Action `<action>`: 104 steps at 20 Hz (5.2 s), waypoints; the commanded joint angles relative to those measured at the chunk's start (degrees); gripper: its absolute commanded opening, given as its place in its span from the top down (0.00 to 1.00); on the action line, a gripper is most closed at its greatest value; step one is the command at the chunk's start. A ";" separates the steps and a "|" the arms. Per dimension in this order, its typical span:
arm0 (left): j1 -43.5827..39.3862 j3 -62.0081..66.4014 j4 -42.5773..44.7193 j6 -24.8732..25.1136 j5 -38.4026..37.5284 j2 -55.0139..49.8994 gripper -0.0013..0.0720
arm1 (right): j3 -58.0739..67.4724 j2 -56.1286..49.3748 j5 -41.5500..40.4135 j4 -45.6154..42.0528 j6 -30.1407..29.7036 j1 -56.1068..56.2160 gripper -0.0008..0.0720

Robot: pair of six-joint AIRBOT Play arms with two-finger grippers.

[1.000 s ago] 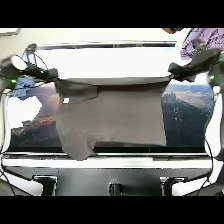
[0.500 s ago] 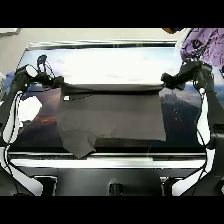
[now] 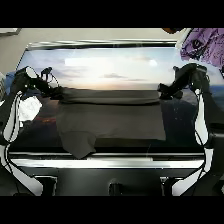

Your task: Fold the clothes and pants, and hang the long-sleeved shirts on hangers.

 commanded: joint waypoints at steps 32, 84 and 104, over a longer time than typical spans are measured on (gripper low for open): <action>21.44 -85.50 -24.81 6.32 13.11 59.23 0.28 | -41.72 32.15 1.49 16.57 -14.58 -16.22 0.43; 13.88 -75.34 -18.36 -7.08 -7.54 75.23 0.96 | -60.39 57.48 -5.75 11.69 -1.14 -16.22 0.95; 2.64 -30.32 -22.23 -5.03 14.29 21.90 0.96 | -46.77 29.68 29.57 33.90 -10.62 -15.10 0.95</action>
